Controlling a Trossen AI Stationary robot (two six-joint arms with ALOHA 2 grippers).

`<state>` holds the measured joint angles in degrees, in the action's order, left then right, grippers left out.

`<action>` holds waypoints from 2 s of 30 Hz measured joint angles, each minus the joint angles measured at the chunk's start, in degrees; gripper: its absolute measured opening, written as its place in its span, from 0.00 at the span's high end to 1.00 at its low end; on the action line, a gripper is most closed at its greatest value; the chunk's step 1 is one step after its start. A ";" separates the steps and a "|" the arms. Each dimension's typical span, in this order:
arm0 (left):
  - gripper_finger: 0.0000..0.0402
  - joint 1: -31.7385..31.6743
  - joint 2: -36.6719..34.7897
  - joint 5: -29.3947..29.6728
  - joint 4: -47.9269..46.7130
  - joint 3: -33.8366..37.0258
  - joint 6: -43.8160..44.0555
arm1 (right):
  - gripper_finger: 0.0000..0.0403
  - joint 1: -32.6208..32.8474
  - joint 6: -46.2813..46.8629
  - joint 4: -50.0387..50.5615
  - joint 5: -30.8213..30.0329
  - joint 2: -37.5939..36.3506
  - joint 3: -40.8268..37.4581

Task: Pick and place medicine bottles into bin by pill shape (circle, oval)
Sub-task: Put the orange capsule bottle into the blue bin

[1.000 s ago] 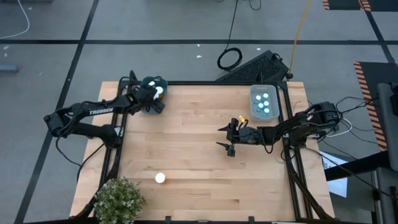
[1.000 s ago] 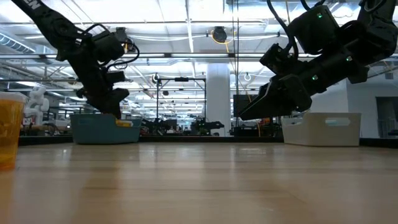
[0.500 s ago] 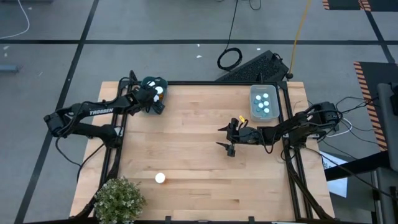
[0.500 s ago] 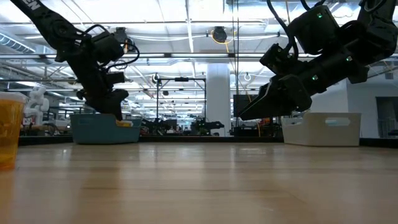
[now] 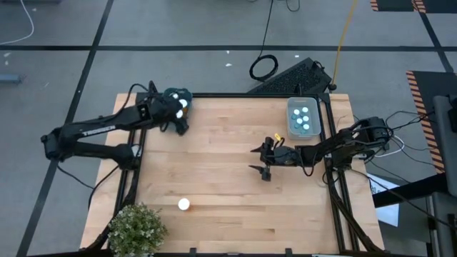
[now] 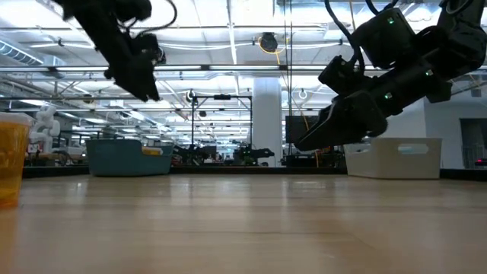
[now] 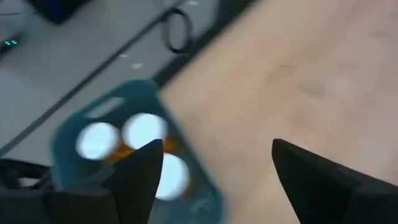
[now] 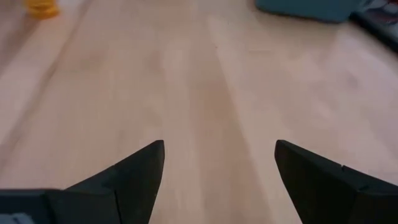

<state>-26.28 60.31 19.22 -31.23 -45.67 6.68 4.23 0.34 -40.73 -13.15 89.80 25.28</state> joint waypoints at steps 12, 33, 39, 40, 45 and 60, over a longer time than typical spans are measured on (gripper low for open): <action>0.34 33.20 -0.77 -4.70 -15.09 -8.50 17.15 | 0.26 1.55 3.49 -1.46 4.41 -0.59 0.02; 0.18 62.03 28.00 -7.79 -21.82 -21.31 37.94 | 0.26 8.11 5.14 -3.30 4.45 -0.63 0.02; 0.02 63.57 32.32 -11.86 -21.74 -21.61 42.62 | 0.26 8.43 4.69 -4.35 4.46 -0.63 0.02; 0.01 63.70 32.61 -11.96 -21.74 -21.61 43.43 | 0.26 8.43 4.47 -4.58 4.44 -0.63 0.02; 0.05 63.98 34.61 -12.18 -21.72 -21.61 44.99 | 0.26 8.15 3.33 -4.97 4.44 -0.63 0.02; 0.36 61.44 39.51 -13.87 -21.91 -21.61 43.32 | 0.26 8.15 3.55 -4.78 4.35 -0.63 0.02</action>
<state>35.16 99.81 5.35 -53.15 -67.29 50.00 12.38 3.89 -45.51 -8.80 89.17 25.30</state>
